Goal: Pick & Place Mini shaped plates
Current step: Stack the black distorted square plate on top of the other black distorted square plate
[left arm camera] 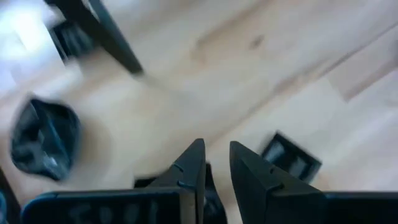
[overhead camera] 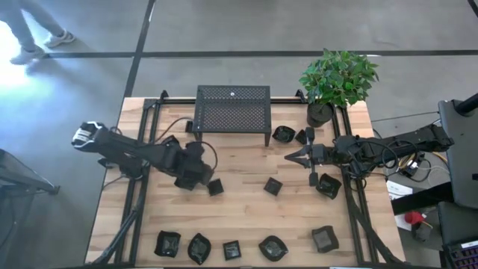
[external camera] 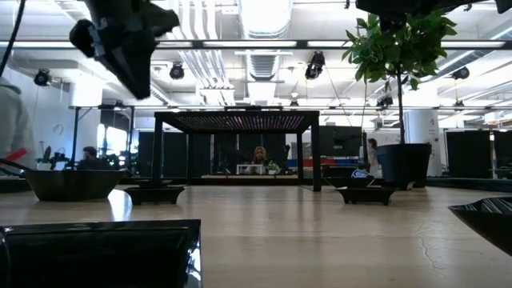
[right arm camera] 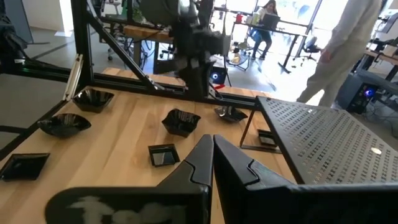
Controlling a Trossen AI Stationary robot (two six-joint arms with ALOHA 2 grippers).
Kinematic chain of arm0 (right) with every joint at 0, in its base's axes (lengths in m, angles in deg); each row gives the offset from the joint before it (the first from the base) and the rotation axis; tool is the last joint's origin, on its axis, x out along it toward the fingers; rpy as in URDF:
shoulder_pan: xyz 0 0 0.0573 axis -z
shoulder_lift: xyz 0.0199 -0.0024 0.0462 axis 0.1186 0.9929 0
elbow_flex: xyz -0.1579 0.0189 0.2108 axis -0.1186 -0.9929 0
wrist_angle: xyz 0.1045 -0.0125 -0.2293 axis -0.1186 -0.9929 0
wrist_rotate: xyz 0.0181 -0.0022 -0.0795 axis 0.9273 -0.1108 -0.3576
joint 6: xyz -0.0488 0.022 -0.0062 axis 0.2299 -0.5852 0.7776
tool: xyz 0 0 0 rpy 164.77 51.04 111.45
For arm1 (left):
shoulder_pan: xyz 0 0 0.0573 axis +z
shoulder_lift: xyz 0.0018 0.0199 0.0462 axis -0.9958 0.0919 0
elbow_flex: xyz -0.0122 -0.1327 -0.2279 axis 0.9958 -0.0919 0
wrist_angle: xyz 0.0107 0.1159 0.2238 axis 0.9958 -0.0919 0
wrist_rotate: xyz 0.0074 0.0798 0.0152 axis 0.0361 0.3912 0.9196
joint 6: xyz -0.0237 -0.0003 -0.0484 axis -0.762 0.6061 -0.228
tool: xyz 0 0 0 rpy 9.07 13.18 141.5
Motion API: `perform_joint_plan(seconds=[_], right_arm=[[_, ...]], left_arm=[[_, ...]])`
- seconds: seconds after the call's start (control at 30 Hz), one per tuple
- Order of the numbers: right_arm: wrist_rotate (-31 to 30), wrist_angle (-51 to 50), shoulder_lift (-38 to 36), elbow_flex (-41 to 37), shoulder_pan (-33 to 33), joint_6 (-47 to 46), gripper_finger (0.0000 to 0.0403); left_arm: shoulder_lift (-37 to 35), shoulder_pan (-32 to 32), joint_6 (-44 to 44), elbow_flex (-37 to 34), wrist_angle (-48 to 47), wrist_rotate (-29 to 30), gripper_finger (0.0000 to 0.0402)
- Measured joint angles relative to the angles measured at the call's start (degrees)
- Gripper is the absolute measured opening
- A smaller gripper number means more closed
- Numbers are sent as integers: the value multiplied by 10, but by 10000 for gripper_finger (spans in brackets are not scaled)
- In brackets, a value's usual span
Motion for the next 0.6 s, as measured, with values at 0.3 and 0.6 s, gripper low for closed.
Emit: perform_joint_plan(seconds=[0.3,0.6], right_arm=[[1,-25,0,0,-1,-41,8],[6,-96,0,0,-4,-125,8]], left_arm=[[-32,-53,53,-4,0,157,67],[-37,-102,65,-6,1,243,67]])
